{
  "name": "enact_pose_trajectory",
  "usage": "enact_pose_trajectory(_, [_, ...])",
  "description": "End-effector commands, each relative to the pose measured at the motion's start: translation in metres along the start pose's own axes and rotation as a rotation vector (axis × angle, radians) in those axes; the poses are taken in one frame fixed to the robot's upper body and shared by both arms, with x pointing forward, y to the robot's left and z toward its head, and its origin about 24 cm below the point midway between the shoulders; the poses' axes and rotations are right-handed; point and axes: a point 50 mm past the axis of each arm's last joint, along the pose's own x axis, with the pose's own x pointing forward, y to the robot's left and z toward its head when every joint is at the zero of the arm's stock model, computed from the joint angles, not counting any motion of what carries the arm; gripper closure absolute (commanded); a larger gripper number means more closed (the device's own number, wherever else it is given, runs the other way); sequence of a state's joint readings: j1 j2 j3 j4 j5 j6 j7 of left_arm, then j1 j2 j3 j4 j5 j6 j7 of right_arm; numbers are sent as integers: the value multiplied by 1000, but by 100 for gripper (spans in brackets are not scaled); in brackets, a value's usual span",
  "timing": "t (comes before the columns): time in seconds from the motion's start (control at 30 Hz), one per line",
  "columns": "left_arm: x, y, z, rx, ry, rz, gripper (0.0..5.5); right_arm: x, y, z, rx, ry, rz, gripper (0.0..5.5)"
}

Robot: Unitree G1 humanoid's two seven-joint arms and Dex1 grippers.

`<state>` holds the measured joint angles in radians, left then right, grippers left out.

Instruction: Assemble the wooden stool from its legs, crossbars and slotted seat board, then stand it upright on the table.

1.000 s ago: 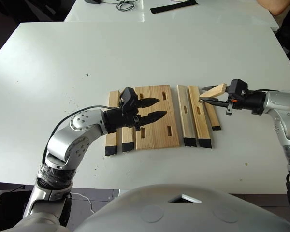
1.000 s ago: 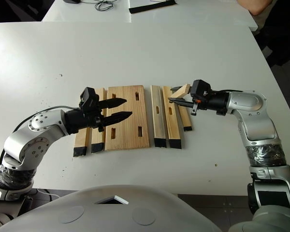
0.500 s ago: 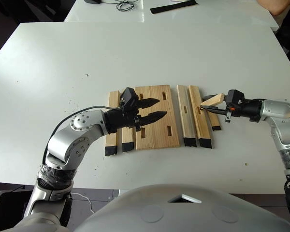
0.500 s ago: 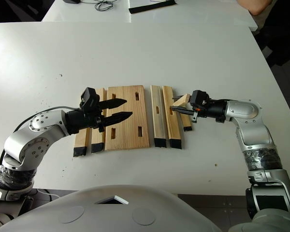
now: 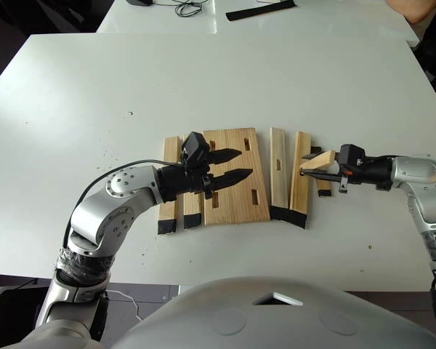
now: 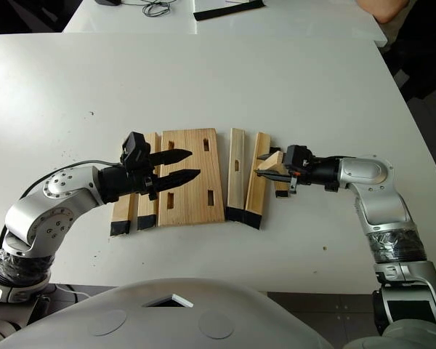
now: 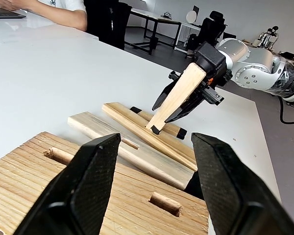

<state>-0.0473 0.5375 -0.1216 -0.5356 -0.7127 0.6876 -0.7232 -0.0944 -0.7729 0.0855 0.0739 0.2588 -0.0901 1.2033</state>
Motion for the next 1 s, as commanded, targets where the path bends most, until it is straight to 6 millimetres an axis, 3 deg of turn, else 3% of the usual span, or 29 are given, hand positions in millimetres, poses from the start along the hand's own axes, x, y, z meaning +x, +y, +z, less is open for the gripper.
enact_pose_trajectory(0.03, [1,0,2,8,14,-11,280,-1,9,-14,110,65,65,420])
enact_pose_trajectory(0.33, [4,1,3,4,19,-30,280,11,7,-33,368,146,186,420])
enact_pose_trajectory(0.77, [6,5,7,16,33,-52,280,15,43,-54,328,209,211,420])
enact_pose_trajectory(1.0, [6,8,8,23,37,-59,280,18,40,-48,360,131,126,420])
